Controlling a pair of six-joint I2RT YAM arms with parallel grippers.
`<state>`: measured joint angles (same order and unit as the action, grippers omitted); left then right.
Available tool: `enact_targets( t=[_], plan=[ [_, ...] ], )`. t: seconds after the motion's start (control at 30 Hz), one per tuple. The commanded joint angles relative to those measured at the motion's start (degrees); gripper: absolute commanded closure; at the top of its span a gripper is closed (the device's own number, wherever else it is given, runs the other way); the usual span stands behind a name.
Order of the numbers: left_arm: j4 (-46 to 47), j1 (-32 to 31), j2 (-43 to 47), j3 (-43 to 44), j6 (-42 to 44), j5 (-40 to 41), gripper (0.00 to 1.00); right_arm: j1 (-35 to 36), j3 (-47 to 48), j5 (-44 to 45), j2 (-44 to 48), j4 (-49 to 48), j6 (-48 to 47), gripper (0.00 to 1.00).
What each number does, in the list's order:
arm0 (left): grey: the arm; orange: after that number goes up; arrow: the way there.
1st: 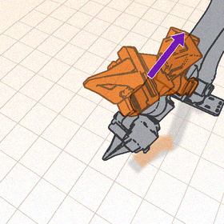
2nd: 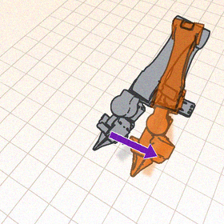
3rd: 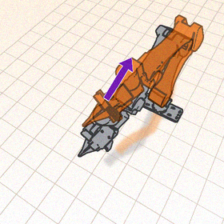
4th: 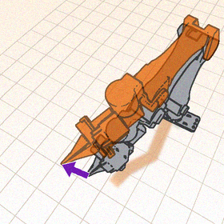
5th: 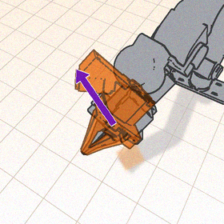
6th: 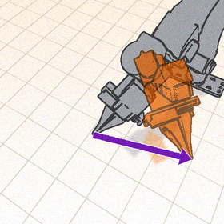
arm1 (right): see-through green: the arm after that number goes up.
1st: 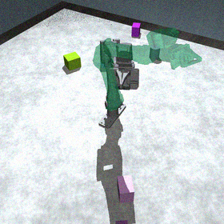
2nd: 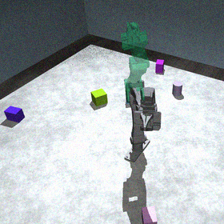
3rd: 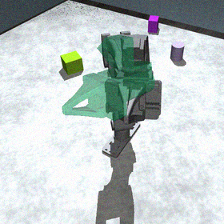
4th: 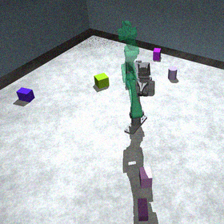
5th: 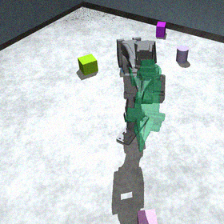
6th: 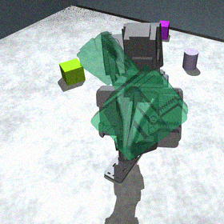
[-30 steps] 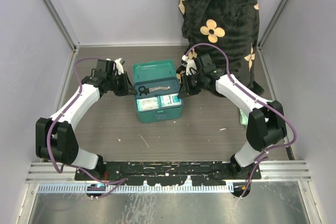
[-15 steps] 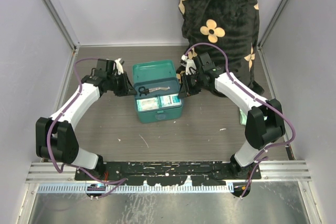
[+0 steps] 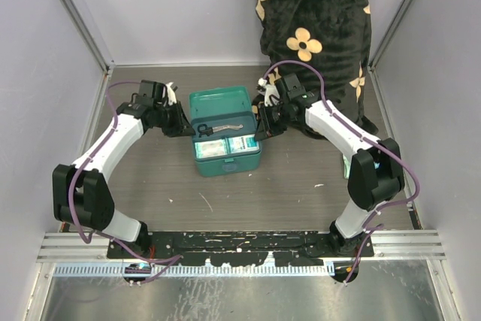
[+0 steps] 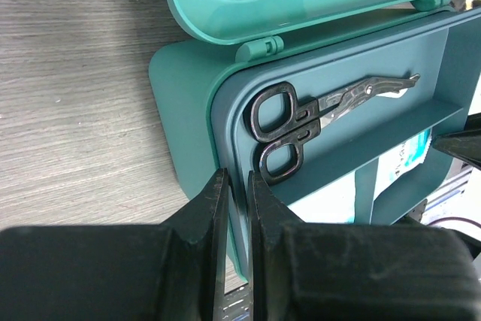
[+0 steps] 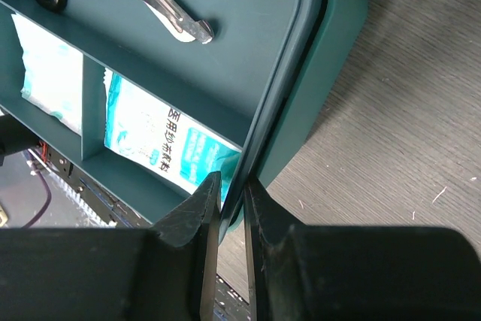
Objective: Organize the medicine kit
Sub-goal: Place the medicine box compartment inside the medicine box.
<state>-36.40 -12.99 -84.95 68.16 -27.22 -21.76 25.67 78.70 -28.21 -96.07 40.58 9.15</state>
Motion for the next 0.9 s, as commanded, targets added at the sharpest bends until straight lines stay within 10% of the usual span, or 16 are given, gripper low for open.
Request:
enact_targets(
  t=[0.0, 0.87],
  plan=[
    [0.9, -0.6, -0.8, 2.5, -1.5, -4.9, 1.0, 1.8, 3.5, -6.2, -1.3, -2.0, -0.2, 0.8],
    [1.9, 0.4, -0.1, 2.2, -1.4, -4.9, 0.84, 1.8, 10.2, -0.3, -5.3, 3.3, -4.9, 0.63]
  ],
)
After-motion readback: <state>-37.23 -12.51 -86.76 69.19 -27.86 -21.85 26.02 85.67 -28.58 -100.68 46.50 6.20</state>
